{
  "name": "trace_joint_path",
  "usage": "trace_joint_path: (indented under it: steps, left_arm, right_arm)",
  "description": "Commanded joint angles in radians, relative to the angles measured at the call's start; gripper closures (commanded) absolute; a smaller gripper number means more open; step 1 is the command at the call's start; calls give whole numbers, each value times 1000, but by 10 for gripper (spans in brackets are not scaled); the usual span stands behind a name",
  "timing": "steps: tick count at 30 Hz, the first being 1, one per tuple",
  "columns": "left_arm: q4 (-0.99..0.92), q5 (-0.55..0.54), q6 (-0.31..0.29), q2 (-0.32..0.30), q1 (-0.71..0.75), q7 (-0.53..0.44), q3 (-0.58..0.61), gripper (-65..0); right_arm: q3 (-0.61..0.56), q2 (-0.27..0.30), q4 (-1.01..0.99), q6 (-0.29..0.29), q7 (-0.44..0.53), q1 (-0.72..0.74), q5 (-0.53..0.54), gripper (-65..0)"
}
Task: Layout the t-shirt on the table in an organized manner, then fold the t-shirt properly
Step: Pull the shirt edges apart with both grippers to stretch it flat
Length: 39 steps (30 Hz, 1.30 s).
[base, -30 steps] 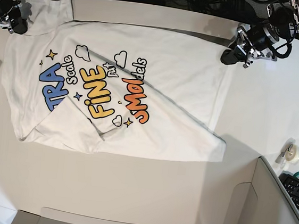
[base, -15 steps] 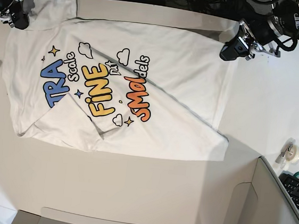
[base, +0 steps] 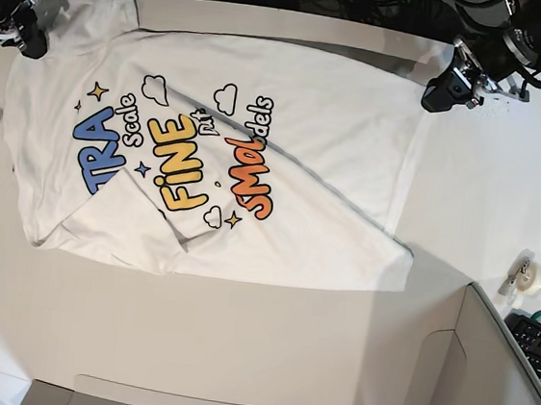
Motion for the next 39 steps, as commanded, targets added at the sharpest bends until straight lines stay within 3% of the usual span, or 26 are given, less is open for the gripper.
trace_joint_path:
  steps: [1, 14, 20, 32, 39]
  left_arm:
    - [18, -32, -6, -8, 8, 13, -21, -22]
    - [18, -32, -11, -10, 5, 71, -61, -21]
    - [12, -32, -11, -10, -7, 97, -60, -28]
    - [-122, -32, -5, -8, -58, 105, -60, -206]
    - [-139, -32, -5, -10, -61, 103, -61, -216]
  right_arm:
    - [7, 9, 28, 4, 2, -8, 32, 0]
    - [54, -5, 64, 4, 0, -31, 32, 0]
    - [51, -38, 64, 4, 0, -31, 27, 0]
    - [50, -37, 64, 4, 0, -27, 25, 0]
    - [51, -31, 64, 4, 0, -27, 25, 0]
